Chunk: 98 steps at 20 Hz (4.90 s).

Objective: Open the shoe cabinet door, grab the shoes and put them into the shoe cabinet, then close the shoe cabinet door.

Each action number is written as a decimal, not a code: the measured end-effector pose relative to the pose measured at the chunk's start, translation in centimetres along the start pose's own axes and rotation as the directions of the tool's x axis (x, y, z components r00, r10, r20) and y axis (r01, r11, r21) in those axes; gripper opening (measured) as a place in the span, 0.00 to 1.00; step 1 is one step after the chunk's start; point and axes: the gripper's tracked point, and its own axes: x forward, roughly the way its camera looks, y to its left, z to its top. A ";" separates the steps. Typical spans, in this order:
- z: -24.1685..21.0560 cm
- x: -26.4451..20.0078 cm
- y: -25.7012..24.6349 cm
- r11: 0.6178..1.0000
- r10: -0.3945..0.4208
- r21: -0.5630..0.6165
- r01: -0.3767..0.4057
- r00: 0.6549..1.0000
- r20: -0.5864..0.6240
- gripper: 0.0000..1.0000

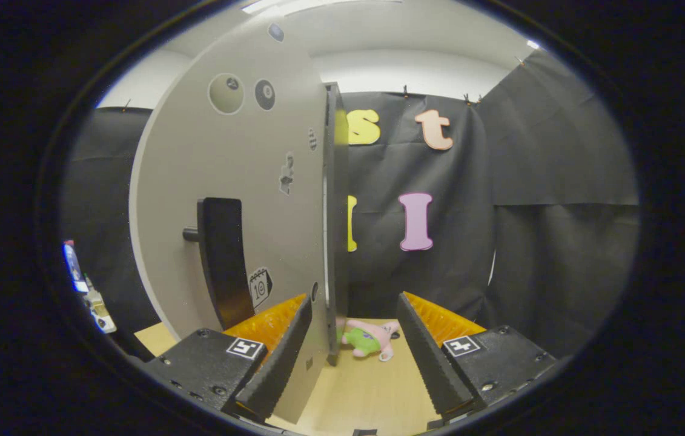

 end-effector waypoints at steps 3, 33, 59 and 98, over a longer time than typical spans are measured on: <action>-0.5 -0.1 2.8 1.000 0.024 0.001 -0.024 1.000 -0.005 0.93; -2.9 5.4 22.0 0.985 0.158 0.081 -0.150 0.983 -0.094 0.93; -5.1 0.7 26.7 0.998 -0.016 0.055 0.012 0.997 0.076 0.97; -8.3 -6.4 25.8 0.986 0.167 -0.044 -0.163 0.978 0.121 0.98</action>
